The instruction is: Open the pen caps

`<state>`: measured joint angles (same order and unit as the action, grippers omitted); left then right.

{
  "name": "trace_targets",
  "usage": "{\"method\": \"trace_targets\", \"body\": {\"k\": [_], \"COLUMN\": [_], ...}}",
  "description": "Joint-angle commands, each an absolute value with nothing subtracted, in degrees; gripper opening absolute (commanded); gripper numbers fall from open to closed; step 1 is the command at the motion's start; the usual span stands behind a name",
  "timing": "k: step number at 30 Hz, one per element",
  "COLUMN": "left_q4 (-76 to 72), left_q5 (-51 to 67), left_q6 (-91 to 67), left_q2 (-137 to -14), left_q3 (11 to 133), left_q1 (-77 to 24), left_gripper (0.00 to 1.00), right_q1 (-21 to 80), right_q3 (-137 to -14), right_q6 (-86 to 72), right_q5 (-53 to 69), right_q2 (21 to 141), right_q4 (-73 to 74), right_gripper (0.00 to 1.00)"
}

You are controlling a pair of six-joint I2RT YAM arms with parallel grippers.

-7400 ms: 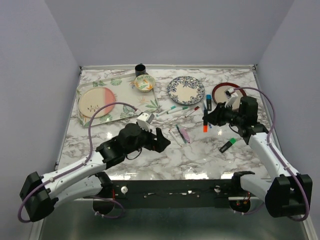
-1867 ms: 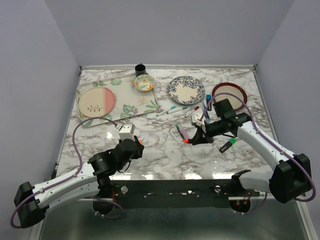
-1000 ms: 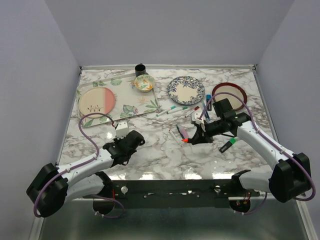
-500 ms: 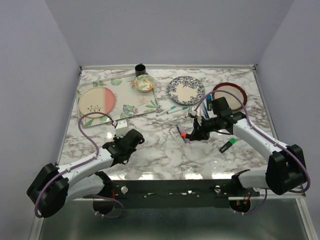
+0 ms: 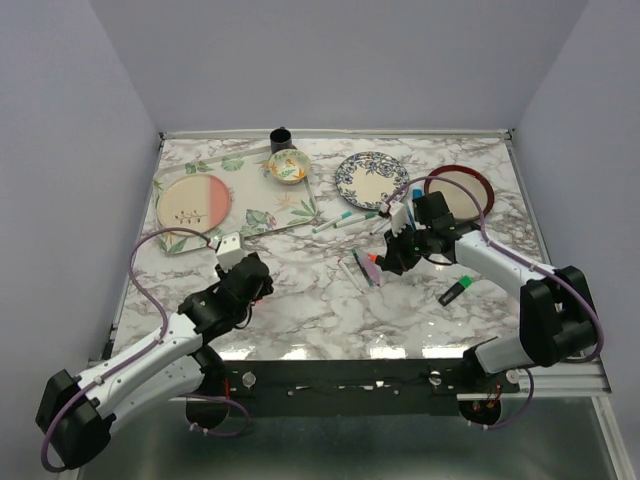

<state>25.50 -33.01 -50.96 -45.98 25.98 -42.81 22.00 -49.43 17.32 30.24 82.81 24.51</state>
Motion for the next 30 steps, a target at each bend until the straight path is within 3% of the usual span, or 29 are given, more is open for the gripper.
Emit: {"method": "trace_targets", "body": {"k": [1, 2, 6, 9, 21, 24, 30], "left_q4": [26.8, 26.89, 26.81, 26.46, 30.32, 30.85, 32.52], "left_q5": [-31.47, -30.86, -28.66, -26.99, -24.79, -24.78, -24.0], "left_q6": [-50.01, -49.92, -48.69, -47.46, -37.55, -34.03, -24.62], "left_q2": [-40.35, -39.56, -35.78, -34.28, -36.73, -38.14, -43.41], "left_q3": [28.12, 28.47, 29.35, 30.32, 42.44, 45.7, 51.24], "left_q1": [-42.63, -42.63, -42.54, -42.63, -42.54, -42.54, -42.54], "left_gripper": [0.61, 0.61, 0.82, 0.89, 0.89, 0.95, 0.96], "right_q1": [21.8, 21.8, 21.36, 20.83, 20.3, 20.3, 20.3], "right_q3": [-50.8, -51.5, -53.52, -54.67, -56.86, -57.57, -58.27], "right_q6": [7.13, 6.68, 3.52, 2.38, 2.9, 4.04, 6.15], "right_q5": [21.28, 21.01, 20.39, 20.57, 26.27, 28.12, 27.51], "right_q2": [84.9, 86.47, 90.25, 92.19, 96.77, 97.21, 95.37], "right_q4": [18.81, 18.9, 19.07, 19.6, 23.11, 24.25, 25.83], "right_gripper": [0.03, 0.04, 0.06, 0.09, 0.28, 0.34, 0.45]}}
